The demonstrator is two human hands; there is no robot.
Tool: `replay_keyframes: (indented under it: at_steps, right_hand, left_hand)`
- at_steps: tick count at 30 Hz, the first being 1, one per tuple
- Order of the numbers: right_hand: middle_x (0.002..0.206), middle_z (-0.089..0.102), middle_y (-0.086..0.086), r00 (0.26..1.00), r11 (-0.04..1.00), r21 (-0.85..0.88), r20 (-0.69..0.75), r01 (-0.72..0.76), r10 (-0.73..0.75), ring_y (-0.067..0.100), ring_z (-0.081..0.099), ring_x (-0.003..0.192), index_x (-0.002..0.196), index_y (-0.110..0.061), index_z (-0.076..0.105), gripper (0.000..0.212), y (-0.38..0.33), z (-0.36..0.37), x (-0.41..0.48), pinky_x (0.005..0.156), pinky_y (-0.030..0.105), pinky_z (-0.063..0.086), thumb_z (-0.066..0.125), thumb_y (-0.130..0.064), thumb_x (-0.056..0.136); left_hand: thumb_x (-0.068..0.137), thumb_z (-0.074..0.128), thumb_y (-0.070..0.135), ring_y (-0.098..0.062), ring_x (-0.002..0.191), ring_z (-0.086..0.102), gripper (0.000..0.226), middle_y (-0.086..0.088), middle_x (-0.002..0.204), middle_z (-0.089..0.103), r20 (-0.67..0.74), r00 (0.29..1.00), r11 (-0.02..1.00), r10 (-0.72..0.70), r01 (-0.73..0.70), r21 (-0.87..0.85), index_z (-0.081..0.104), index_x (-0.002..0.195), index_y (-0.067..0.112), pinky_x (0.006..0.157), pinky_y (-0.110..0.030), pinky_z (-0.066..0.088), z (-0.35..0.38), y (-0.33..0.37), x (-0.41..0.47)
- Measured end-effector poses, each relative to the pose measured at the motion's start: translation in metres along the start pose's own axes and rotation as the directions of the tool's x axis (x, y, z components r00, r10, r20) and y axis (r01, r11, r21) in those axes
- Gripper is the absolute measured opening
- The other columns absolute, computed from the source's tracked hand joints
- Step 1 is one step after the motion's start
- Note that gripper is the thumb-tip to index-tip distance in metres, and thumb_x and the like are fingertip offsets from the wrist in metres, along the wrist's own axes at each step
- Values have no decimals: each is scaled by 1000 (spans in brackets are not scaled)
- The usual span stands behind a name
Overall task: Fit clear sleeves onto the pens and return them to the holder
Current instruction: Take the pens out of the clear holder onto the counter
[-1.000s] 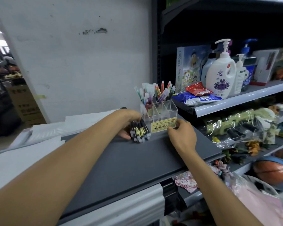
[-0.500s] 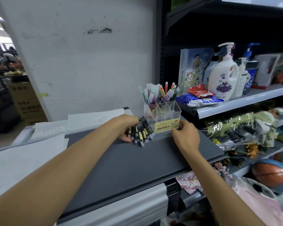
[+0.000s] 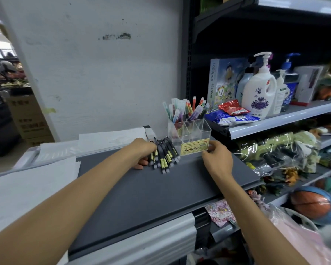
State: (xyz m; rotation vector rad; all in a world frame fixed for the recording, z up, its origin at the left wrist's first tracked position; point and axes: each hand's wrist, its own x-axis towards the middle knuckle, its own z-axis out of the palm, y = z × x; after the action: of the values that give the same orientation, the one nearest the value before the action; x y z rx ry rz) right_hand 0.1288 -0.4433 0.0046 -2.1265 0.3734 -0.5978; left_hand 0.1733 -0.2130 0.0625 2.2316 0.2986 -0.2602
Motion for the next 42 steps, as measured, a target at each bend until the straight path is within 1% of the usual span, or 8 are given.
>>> replay_keyframes:
  at_steps: [7,17,24,27,30,34,38,42]
  right_hand:
    - [101,59,-15,996,992,130,89,-4,-8,8,58,94,149,-12,49,59,3,-11,-22,87,31,47,63,0,92]
    - [140,62,4,992,992,125,124,-28,13,24,61,122,146,-23,53,61,-14,-7,-30,102,47,54,67,-8,88]
    - [146,55,9,994,996,-68,91,62,-56,30,53,134,152,-17,47,69,-13,3,-39,103,43,49,67,-15,86]
    - [149,53,9,994,994,-84,89,68,-60,29,52,136,154,-15,44,69,-10,4,-39,105,44,48,67,-13,89]
    - [136,56,7,993,989,-97,62,111,-105,27,58,123,139,-15,55,51,-6,4,-40,97,41,50,66,-12,89]
    - [93,59,-6,976,975,-81,82,207,-200,19,60,83,97,-23,57,17,-6,6,-43,68,34,45,66,-13,85]
    - [75,63,-9,911,929,-99,256,356,-322,10,60,71,91,-30,55,18,-12,10,-47,60,36,49,73,-29,86]
    - [73,57,-13,842,830,-225,327,510,-429,6,54,69,88,-34,52,28,-14,15,-49,54,28,36,72,-53,85]
  left_hand:
    - [91,60,22,-24,70,58,14,-10,80,62,-57,994,992,88,-92,-84,58,85,10,55,-25,44,5,-17,-6]
    - [89,55,10,-25,74,54,12,-12,73,55,-133,968,953,212,-235,-192,55,76,12,69,-32,43,9,-29,-25]
    - [88,67,15,-23,81,60,6,-4,87,69,-110,940,938,322,-333,-100,71,90,17,79,-37,55,5,-41,-28]
    - [88,78,26,-19,106,69,31,-2,112,74,-90,909,913,407,-405,40,72,116,15,93,-30,52,3,-50,-36]
    - [79,83,48,-19,110,64,58,0,121,67,-58,853,846,518,-501,186,65,129,24,98,-34,51,1,-57,-51]
    - [66,80,74,-24,129,54,98,-1,138,55,10,816,728,578,-521,445,48,148,30,111,-46,44,2,-64,-60]
    - [70,83,66,-22,115,58,84,-1,126,56,-75,776,727,627,-547,416,56,139,27,101,-37,49,10,-65,-55]
    - [74,85,58,-22,105,61,66,0,116,56,-192,758,760,624,-530,377,60,126,27,87,-33,50,20,-65,-50]
